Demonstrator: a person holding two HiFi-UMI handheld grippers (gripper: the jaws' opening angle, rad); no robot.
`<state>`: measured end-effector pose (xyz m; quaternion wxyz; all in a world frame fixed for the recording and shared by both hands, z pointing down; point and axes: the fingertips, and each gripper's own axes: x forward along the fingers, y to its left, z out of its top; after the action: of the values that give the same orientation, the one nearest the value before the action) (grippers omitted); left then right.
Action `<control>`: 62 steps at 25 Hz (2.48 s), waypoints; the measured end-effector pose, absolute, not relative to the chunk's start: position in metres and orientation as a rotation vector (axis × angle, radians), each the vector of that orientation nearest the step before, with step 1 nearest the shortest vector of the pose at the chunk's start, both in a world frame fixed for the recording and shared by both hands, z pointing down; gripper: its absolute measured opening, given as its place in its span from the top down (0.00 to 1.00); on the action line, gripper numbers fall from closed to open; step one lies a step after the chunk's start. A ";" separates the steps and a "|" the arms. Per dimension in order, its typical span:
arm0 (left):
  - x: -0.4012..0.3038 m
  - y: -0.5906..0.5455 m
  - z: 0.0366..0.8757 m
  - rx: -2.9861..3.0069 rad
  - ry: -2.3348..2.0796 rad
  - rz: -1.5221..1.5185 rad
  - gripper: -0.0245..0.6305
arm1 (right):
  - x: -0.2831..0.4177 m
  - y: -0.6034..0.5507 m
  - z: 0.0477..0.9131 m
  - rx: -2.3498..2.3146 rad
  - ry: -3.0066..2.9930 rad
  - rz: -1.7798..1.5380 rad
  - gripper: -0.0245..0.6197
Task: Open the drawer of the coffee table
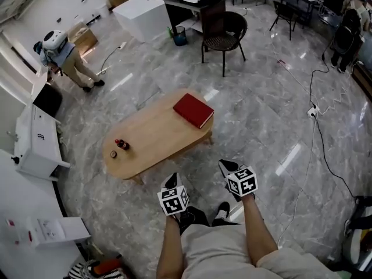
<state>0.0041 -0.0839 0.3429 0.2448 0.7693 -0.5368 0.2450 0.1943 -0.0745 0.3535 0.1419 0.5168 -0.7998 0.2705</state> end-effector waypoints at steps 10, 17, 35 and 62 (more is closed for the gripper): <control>0.011 -0.099 0.370 2.029 -1.467 0.651 0.95 | 0.223 -0.081 0.385 1.571 -2.218 0.844 0.94; 0.018 -0.148 0.376 2.078 -1.441 0.641 0.95 | 0.239 -0.143 0.389 1.560 -2.190 0.781 0.94; -0.052 -0.231 0.443 1.970 -1.405 0.633 0.95 | 0.177 -0.243 0.434 1.506 -2.174 0.777 0.94; -0.003 -0.261 0.607 1.902 -1.711 0.430 0.95 | 0.215 -0.310 0.599 1.417 -2.374 0.584 0.94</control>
<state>-0.0032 -0.2613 0.6070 0.2703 0.7058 -0.6350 0.1597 0.2152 -0.3097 0.5987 0.1572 0.4951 -0.8297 0.2041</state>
